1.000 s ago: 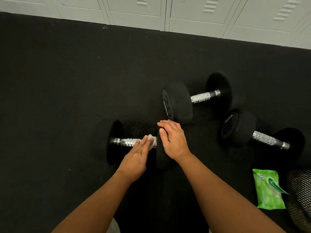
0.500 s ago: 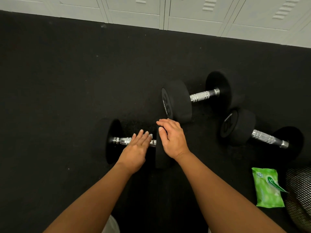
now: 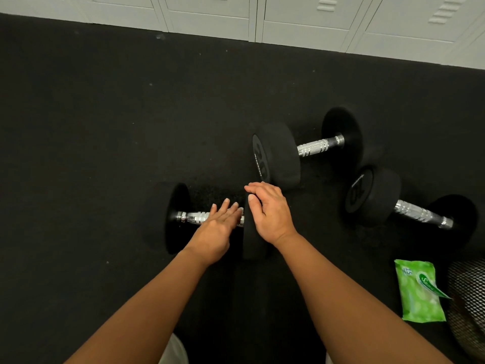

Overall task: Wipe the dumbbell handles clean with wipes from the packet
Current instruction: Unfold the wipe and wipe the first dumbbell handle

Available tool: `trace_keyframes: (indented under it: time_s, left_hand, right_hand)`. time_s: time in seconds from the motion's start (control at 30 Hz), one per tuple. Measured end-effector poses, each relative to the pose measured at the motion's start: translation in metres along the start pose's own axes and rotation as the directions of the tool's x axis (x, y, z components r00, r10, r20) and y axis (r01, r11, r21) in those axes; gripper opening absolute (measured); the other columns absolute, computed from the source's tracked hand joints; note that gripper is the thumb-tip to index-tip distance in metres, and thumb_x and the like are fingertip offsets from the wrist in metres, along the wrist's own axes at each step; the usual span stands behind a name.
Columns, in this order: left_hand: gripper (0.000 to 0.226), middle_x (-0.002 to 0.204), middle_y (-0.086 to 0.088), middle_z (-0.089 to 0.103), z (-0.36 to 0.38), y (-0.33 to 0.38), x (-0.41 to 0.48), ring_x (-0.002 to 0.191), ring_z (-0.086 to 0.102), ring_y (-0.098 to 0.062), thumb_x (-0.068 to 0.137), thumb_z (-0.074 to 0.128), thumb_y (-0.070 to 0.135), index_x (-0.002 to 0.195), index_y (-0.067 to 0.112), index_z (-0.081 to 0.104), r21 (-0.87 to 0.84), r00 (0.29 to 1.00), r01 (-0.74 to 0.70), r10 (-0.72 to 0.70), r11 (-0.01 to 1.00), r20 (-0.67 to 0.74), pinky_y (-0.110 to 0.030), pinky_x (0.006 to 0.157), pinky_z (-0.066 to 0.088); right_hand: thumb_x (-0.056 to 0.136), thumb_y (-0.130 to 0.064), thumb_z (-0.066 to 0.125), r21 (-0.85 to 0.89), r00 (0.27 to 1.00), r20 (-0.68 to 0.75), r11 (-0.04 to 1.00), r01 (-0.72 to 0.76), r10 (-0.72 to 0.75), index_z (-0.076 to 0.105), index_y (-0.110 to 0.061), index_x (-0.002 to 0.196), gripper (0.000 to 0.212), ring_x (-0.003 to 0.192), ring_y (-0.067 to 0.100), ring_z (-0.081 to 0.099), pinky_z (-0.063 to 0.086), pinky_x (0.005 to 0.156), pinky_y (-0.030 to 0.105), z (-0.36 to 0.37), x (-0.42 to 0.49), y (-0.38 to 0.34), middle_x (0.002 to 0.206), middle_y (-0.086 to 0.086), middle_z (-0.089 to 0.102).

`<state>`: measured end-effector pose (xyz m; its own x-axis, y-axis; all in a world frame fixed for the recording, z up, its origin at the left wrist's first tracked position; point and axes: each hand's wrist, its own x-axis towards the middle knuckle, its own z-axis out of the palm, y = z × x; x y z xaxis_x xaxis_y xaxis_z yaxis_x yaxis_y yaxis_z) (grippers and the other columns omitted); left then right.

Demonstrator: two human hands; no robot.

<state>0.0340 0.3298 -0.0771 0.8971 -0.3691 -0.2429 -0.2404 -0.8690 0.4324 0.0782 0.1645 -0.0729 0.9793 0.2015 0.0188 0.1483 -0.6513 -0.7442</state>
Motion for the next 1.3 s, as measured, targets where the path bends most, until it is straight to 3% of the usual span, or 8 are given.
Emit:
trace_keyframes:
  time_s: [0.17,0.33,0.47,0.6,0.77,0.87,1.0,1.3]
  left_hand:
    - [0.063,0.158,-0.005,0.012,0.003,0.0,-0.002,0.144,-0.006,-0.016,0.096,0.047,0.009,0.15,0.011,0.015,0.008,0.998,-0.061,0.061,0.998,0.025,-0.041,0.12,0.0]
    - [0.054,0.156,-0.001,0.02,-0.006,-0.015,-0.002,0.145,0.003,-0.013,0.099,0.041,0.031,0.148,0.015,0.025,-0.017,0.997,-0.065,0.065,0.998,0.036,-0.03,0.115,-0.005]
    - [0.066,0.159,-0.004,0.013,-0.006,-0.007,0.006,0.147,0.001,-0.019,0.094,0.054,0.02,0.149,0.013,0.019,0.089,0.996,-0.013,0.005,0.996,0.084,-0.034,0.116,-0.005]
    - [0.076,0.159,-0.001,0.006,-0.005,-0.011,0.0,0.146,-0.005,-0.014,0.088,0.049,-0.002,0.151,0.016,0.01,0.079,0.995,-0.073,0.067,0.994,0.074,-0.029,0.116,-0.008]
    - [0.055,0.158,-0.001,0.013,-0.004,-0.008,0.0,0.145,-0.003,-0.014,0.099,0.036,0.008,0.15,0.015,0.016,0.012,0.998,-0.03,0.029,0.999,0.06,-0.032,0.117,-0.006]
    - [0.056,0.158,-0.003,0.016,0.0,0.004,0.005,0.146,0.003,-0.015,0.098,0.037,0.009,0.15,0.013,0.017,-0.01,0.999,0.006,-0.006,1.0,0.031,-0.03,0.115,-0.008]
    - [0.048,0.151,-0.004,0.035,-0.002,0.005,-0.006,0.143,0.022,-0.014,0.101,0.036,0.013,0.147,0.01,0.025,-0.157,0.996,0.039,-0.051,0.987,-0.07,-0.019,0.113,-0.006]
    - [0.057,0.149,0.001,0.037,-0.006,0.006,0.006,0.14,0.028,-0.014,0.102,0.03,0.019,0.15,0.006,0.002,-0.178,0.999,0.041,-0.039,0.983,0.017,-0.022,0.116,0.001]
  right_hand:
    - [0.093,-0.039,0.033,0.006,1.0,-0.004,1.0,0.001,-0.001,0.062,-0.02,0.12,0.044,0.121,0.015,0.048,0.04,0.103,0.038,-0.001,0.002,-0.001,0.123,-0.002,0.061]
    - [0.093,-0.037,0.035,0.012,1.0,-0.003,1.0,0.008,-0.008,0.062,-0.02,0.12,0.042,0.122,0.016,0.047,0.04,0.102,0.04,-0.001,-0.002,-0.001,0.124,-0.003,0.061]
    - [0.092,-0.039,0.033,0.002,1.0,0.002,1.0,0.002,-0.002,0.062,-0.019,0.12,0.045,0.122,0.016,0.047,0.038,0.104,0.037,-0.001,0.001,-0.003,0.124,-0.002,0.061]
    - [0.092,-0.039,0.033,-0.001,1.0,0.007,1.0,0.002,-0.002,0.062,-0.019,0.12,0.045,0.122,0.015,0.047,0.038,0.104,0.037,-0.002,0.001,-0.003,0.124,-0.003,0.061]
    - [0.093,-0.038,0.034,-0.01,1.0,0.006,1.0,0.0,0.0,0.061,-0.021,0.121,0.042,0.123,0.016,0.046,0.04,0.103,0.04,0.0,-0.002,-0.002,0.125,-0.004,0.06]
    - [0.092,-0.039,0.033,-0.011,1.0,0.011,1.0,-0.002,0.002,0.061,-0.021,0.12,0.043,0.122,0.016,0.047,0.04,0.102,0.041,-0.002,0.0,-0.003,0.124,-0.004,0.06]
    - [0.092,-0.039,0.033,0.005,1.0,0.011,1.0,-0.008,0.008,0.062,-0.021,0.12,0.044,0.122,0.015,0.047,0.04,0.102,0.041,-0.002,0.0,-0.003,0.124,-0.004,0.06]
    - [0.095,-0.038,0.031,-0.059,1.0,0.016,0.998,0.013,-0.012,0.057,-0.021,0.128,0.046,0.133,0.013,0.037,0.032,0.11,0.038,-0.003,-0.018,-0.007,0.134,-0.005,0.054]
